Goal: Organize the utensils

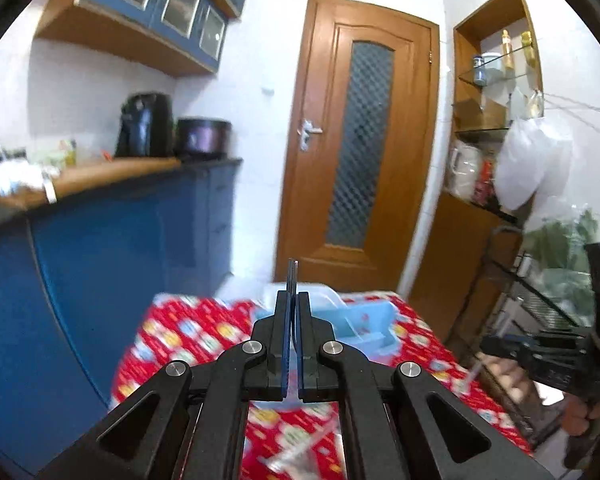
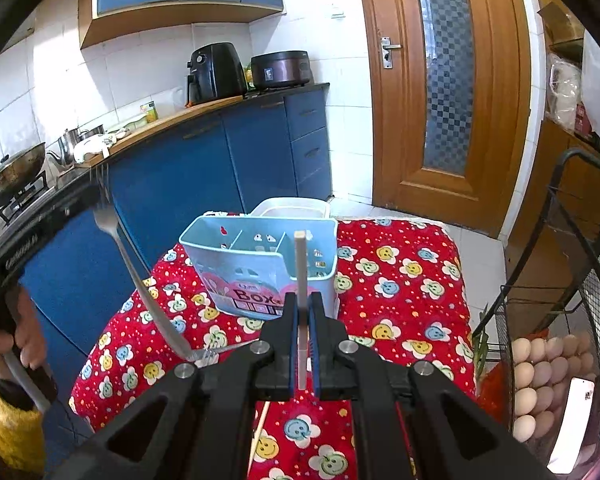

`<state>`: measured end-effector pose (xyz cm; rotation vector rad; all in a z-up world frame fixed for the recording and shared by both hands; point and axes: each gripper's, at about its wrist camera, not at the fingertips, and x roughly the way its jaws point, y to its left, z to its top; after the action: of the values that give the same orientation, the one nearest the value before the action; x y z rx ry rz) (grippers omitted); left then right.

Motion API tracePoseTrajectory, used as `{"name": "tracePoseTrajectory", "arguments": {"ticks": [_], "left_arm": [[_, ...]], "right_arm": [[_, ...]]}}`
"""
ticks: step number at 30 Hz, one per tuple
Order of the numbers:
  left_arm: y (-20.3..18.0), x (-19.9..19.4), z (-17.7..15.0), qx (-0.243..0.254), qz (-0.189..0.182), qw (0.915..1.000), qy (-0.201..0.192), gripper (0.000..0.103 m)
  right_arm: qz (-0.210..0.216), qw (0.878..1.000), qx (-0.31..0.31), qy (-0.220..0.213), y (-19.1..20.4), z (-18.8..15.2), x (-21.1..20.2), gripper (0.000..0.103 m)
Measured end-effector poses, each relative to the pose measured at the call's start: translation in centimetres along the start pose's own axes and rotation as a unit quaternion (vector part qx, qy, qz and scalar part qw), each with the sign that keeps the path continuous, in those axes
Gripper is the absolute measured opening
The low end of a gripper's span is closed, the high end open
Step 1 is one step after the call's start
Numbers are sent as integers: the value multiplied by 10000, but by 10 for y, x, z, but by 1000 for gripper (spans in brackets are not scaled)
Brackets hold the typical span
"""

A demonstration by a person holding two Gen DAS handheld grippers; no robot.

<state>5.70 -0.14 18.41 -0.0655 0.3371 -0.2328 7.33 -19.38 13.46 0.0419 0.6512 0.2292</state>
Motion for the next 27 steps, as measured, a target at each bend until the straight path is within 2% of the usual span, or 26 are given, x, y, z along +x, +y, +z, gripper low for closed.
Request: {"name": "tracePoseTrajectory", "arguments": {"ticks": [9, 15, 20, 27], "left_arm": [[22, 20, 54, 141, 512, 9981, -308, 2], [31, 38, 79, 219, 719, 9959, -508, 2], [35, 60, 83, 303, 842, 9951, -412, 2], [35, 89, 68, 543, 958, 9936, -261, 2]], "right_arm": [[-58, 9999, -101, -86, 3, 26, 6, 6], [-174, 9995, -125, -217, -1, 43, 12, 6], [-201, 9994, -64, -276, -4, 57, 24, 6], [-424, 9982, -265, -341, 0, 73, 49, 6]]}}
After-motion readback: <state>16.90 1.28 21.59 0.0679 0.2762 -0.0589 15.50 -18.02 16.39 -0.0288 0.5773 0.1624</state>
